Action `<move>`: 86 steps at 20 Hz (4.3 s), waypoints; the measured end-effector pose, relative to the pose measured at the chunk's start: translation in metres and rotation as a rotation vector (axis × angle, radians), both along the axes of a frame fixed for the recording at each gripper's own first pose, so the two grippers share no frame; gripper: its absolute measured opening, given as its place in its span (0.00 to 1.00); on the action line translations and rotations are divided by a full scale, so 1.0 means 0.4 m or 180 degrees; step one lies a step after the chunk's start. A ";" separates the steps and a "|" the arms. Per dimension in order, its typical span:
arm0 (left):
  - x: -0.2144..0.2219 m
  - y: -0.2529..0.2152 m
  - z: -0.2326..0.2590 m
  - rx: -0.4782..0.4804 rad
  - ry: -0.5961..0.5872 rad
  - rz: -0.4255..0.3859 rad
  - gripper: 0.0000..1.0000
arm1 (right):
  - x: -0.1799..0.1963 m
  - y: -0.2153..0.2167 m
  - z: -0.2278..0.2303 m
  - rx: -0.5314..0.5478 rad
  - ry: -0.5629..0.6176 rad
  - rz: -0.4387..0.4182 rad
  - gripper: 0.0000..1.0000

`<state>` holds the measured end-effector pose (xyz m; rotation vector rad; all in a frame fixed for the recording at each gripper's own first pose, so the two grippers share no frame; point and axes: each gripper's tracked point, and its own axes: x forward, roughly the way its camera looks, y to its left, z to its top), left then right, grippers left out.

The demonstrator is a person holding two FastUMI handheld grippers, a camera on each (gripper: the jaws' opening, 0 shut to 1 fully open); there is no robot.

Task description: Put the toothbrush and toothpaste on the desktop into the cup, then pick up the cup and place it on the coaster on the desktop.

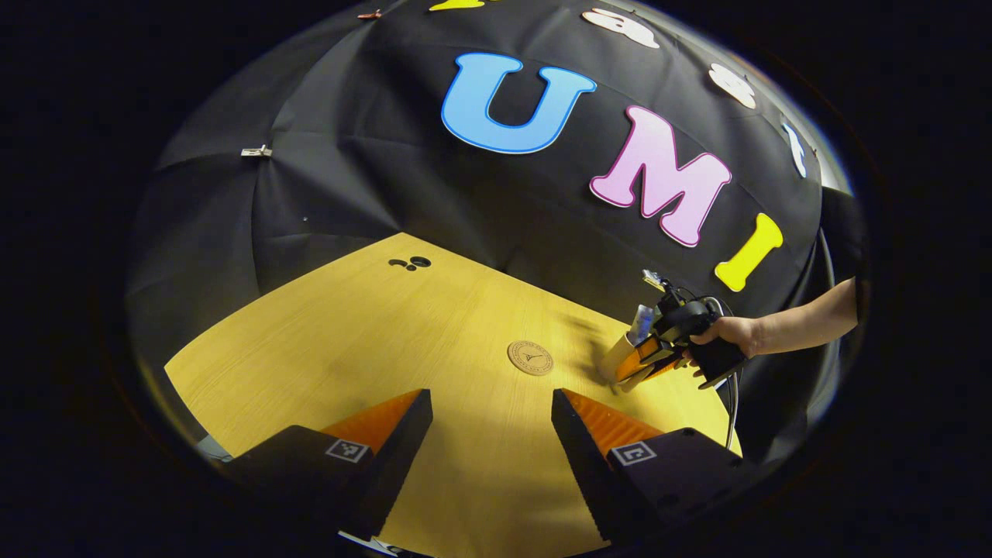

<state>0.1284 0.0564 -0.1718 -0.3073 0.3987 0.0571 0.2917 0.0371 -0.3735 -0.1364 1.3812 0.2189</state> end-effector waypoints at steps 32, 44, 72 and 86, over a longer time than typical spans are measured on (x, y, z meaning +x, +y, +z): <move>-0.035 -0.064 -0.115 0.0080 0.0316 -0.0164 0.98 | 0.001 0.085 0.088 0.0330 -0.0301 0.0171 0.26; -0.107 -0.044 -0.126 0.0135 0.0322 -0.0111 0.98 | -0.045 0.334 0.096 0.0348 -0.0318 0.0669 0.26; -0.181 0.001 -0.169 0.0079 0.0418 0.0098 0.98 | -0.044 0.448 0.061 0.0162 -0.0382 0.0774 0.71; -0.108 -0.180 -0.014 0.0294 0.0109 -0.0074 0.98 | -0.079 0.277 0.531 0.0977 -0.1856 0.0564 0.98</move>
